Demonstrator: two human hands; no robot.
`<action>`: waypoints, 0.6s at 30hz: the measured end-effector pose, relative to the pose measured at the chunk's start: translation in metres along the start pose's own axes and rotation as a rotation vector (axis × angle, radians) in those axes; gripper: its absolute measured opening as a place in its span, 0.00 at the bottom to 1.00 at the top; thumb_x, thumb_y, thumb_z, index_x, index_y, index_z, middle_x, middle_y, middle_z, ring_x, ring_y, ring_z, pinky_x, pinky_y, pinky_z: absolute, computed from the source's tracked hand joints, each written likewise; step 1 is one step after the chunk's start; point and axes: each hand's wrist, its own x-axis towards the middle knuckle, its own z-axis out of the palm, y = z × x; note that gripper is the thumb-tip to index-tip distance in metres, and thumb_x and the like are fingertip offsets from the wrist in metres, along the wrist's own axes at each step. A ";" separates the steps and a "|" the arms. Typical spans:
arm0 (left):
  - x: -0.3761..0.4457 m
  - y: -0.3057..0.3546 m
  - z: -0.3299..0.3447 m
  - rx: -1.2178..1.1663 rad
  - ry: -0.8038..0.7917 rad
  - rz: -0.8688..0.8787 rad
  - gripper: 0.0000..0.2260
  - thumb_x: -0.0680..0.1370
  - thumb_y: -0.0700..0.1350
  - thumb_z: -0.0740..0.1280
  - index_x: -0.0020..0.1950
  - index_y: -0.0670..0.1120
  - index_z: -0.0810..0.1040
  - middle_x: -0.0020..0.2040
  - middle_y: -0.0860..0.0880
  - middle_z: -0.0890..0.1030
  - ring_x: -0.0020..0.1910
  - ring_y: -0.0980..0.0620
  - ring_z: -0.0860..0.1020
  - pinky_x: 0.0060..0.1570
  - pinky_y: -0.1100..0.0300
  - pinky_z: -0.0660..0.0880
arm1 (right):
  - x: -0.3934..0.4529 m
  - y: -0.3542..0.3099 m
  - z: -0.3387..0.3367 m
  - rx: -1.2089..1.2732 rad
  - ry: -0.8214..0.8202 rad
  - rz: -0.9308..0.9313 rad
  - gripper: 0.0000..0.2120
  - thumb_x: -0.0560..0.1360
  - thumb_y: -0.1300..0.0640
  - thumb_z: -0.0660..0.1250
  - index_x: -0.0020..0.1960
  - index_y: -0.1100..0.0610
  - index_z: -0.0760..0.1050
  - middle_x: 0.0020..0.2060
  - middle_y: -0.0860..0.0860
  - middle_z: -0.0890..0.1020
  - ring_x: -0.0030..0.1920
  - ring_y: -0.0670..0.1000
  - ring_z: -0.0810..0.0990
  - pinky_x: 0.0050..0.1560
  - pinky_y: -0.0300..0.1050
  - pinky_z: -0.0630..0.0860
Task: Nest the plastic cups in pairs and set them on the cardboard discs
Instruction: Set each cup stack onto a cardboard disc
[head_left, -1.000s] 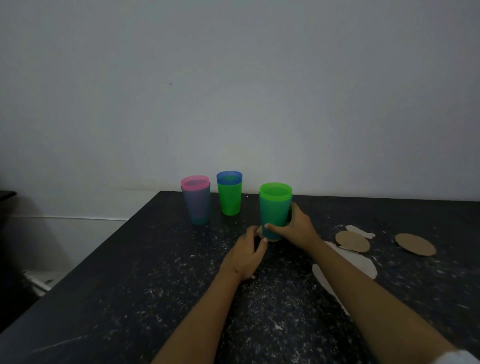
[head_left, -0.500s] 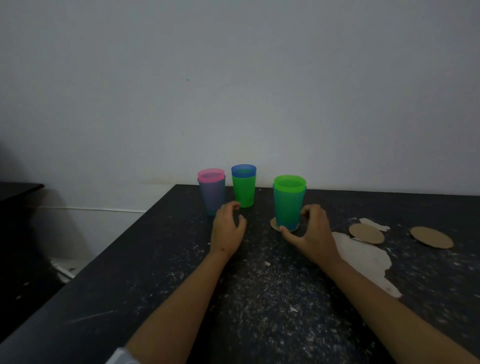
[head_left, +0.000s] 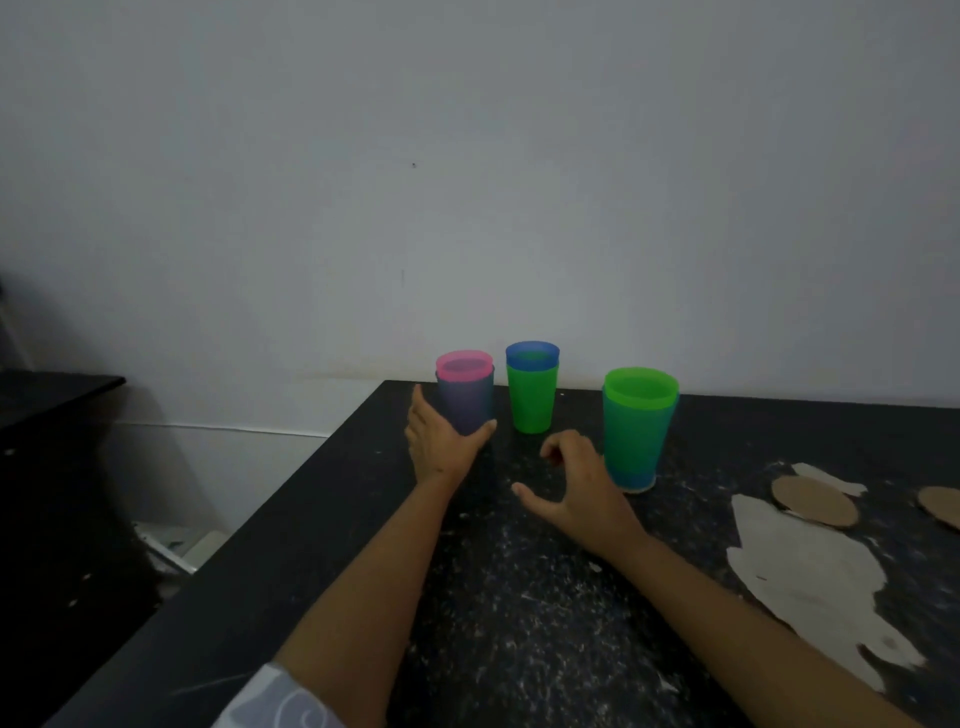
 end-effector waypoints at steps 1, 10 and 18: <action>0.003 -0.003 0.003 -0.020 -0.009 -0.011 0.53 0.65 0.56 0.76 0.76 0.42 0.46 0.76 0.39 0.56 0.74 0.38 0.56 0.71 0.43 0.58 | 0.002 0.001 0.003 -0.001 -0.004 -0.002 0.18 0.68 0.41 0.66 0.48 0.51 0.66 0.42 0.46 0.70 0.44 0.46 0.70 0.43 0.45 0.73; 0.012 -0.025 0.019 -0.062 -0.037 -0.019 0.31 0.68 0.57 0.73 0.66 0.46 0.67 0.63 0.45 0.78 0.62 0.43 0.75 0.62 0.47 0.62 | 0.020 0.006 0.013 0.024 -0.035 0.029 0.17 0.69 0.41 0.66 0.47 0.52 0.66 0.41 0.47 0.70 0.44 0.46 0.70 0.44 0.45 0.73; -0.026 -0.017 -0.007 -0.268 0.052 0.065 0.29 0.65 0.57 0.76 0.61 0.46 0.73 0.56 0.47 0.82 0.55 0.49 0.80 0.59 0.45 0.75 | 0.022 -0.017 0.004 0.074 0.006 0.073 0.22 0.66 0.41 0.69 0.51 0.52 0.65 0.45 0.48 0.70 0.47 0.46 0.69 0.47 0.42 0.72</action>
